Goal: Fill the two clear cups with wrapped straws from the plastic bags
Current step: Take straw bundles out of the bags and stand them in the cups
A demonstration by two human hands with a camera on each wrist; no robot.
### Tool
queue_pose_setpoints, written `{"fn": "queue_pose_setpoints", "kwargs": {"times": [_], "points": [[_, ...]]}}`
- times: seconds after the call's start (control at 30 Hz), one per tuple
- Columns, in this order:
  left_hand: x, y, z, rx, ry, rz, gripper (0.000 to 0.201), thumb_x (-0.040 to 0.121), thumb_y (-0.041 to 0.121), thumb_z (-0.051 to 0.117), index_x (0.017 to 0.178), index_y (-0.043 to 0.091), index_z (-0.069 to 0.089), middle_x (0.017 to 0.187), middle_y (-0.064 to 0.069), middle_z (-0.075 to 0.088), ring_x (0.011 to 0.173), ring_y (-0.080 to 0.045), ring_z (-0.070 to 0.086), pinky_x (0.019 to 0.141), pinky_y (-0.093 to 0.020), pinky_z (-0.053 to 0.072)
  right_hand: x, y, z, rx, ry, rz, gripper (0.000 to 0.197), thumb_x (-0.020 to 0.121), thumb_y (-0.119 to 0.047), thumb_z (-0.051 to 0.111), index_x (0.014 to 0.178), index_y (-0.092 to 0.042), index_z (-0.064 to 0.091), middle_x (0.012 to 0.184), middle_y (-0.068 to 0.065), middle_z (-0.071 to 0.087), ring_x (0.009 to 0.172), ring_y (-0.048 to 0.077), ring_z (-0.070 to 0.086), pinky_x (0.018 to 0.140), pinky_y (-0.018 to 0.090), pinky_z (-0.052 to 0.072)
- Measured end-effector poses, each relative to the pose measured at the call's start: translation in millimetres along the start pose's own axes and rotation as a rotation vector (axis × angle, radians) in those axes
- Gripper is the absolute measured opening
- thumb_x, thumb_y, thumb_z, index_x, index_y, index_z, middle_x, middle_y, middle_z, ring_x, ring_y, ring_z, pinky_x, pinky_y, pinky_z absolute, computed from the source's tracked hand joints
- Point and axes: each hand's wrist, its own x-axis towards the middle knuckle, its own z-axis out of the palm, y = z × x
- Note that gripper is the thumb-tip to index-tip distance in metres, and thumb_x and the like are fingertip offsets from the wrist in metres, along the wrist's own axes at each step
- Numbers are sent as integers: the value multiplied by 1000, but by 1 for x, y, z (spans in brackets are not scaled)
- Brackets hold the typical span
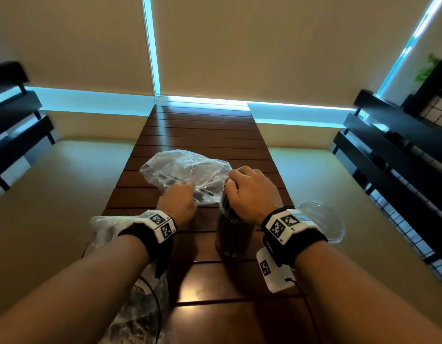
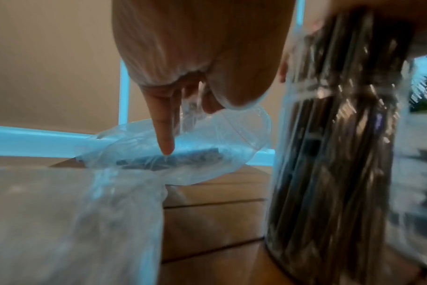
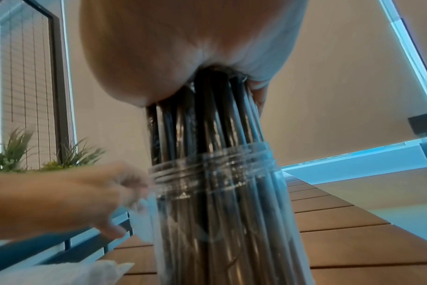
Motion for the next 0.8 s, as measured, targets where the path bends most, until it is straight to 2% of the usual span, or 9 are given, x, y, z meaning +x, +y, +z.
{"fn": "queue_pose_setpoints", "kwargs": {"times": [0.17,0.23,0.3,0.4,0.5,0.6,0.67,0.73,0.8], "points": [[-6,-6,-64,-191,227,-19,27,81,7,58,107,7,62,98,-21,71,95,-43,65,80,-47,54,2,0,-19,-119,83,-30,42,93,-41,36,117,-24,66,134,3,59,127,27,51,108,50,35],[-14,-3,-85,-182,265,10,32,80,-1,51,108,9,63,97,-19,72,95,-42,66,81,-47,54,2,-11,-33,14,325,-163,30,89,-31,48,105,-18,69,112,2,67,103,26,60,92,43,46],[-23,1,-97,-164,305,47,44,83,-7,49,122,6,63,110,-21,71,104,-41,65,89,-48,53,3,-32,-48,175,359,-249,18,90,-20,54,94,-14,71,94,1,68,85,22,60,77,38,50],[-41,10,-110,-146,354,123,53,87,-10,51,138,3,55,125,-21,66,113,-39,62,96,-44,51,11,-57,-60,272,234,-239,19,91,-17,55,88,-12,73,89,2,72,83,21,65,77,38,53],[-54,16,-124,-157,410,205,50,89,-10,53,137,4,56,127,-18,65,114,-36,61,94,-39,47,22,-67,-69,277,6,-9,28,94,-15,49,84,-4,73,88,9,73,87,26,67,81,36,54],[-65,25,-135,-133,458,304,56,83,-15,58,135,5,59,124,-16,66,112,-33,63,93,-35,48,16,-71,-80,286,-236,110,41,100,-22,49,59,-12,48,63,1,50,61,15,49,58,24,40],[-73,33,-139,-150,476,372,55,81,-19,56,132,3,62,118,-17,68,105,-33,66,86,-29,47,6,-80,-87,366,-335,172,37,100,-31,52,66,-19,48,66,-2,48,60,9,44,55,20,34],[-78,42,-142,-197,491,429,50,82,-19,55,126,0,65,114,-19,69,100,-34,67,84,-29,46,12,-98,-59,480,-421,188,18,100,-23,53,84,-16,57,79,4,56,71,11,52,64,18,43],[-82,50,-145,-197,503,482,44,82,-15,62,122,1,67,116,-18,69,102,-33,68,87,-30,49,17,-93,-38,357,-487,165,13,97,-1,54,92,-11,61,86,23,55,83,20,59,89,17,48]]}}
